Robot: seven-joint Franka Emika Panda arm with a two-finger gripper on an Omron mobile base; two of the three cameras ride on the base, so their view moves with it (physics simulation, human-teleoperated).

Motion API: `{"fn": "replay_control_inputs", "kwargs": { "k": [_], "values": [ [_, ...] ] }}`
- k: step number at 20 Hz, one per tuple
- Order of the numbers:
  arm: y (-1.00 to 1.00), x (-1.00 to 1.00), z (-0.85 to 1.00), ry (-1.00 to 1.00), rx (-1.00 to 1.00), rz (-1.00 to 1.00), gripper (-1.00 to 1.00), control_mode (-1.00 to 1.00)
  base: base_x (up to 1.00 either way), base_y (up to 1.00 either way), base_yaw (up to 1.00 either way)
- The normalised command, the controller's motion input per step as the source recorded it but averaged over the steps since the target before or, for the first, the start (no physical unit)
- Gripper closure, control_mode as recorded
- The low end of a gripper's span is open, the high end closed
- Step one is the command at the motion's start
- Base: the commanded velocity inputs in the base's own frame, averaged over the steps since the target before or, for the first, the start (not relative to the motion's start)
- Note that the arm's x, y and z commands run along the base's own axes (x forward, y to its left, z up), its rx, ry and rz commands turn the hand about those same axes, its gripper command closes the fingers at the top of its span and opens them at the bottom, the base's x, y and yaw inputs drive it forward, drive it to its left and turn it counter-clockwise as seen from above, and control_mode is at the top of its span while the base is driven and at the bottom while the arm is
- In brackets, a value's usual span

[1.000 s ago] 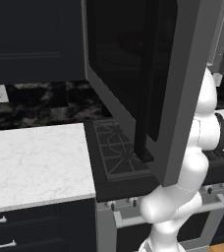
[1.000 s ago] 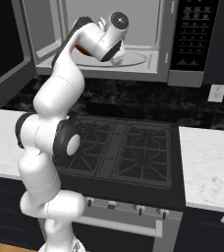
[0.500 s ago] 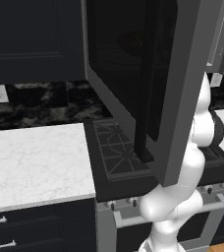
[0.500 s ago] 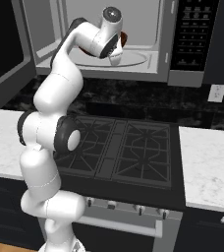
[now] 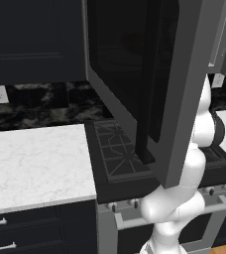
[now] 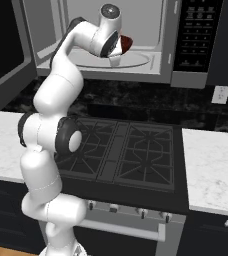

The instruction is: Open the microwave, place the bowl with waffle inside the microwave, then close the microwave door and turn it on.

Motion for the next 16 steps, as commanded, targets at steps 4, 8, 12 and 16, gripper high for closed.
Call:
{"fn": "replay_control_inputs", "kwargs": {
  "k": [4,8,12,16],
  "values": [
    [-0.1,0.0,-0.02,0.01,0.04,0.0,-1.0,-1.0,0.0,0.0,0.0],
    [-0.01,-0.14,-0.06,-0.18,0.11,0.0,-1.0,-1.0,0.0,0.0,0.0],
    [0.0,-0.75,0.05,-0.3,0.11,0.0,-1.0,-1.0,0.0,0.0,0.0],
    [-0.03,-1.0,0.06,-0.18,0.08,0.0,-1.0,-1.0,0.0,0.0,0.0]
  ]
}}
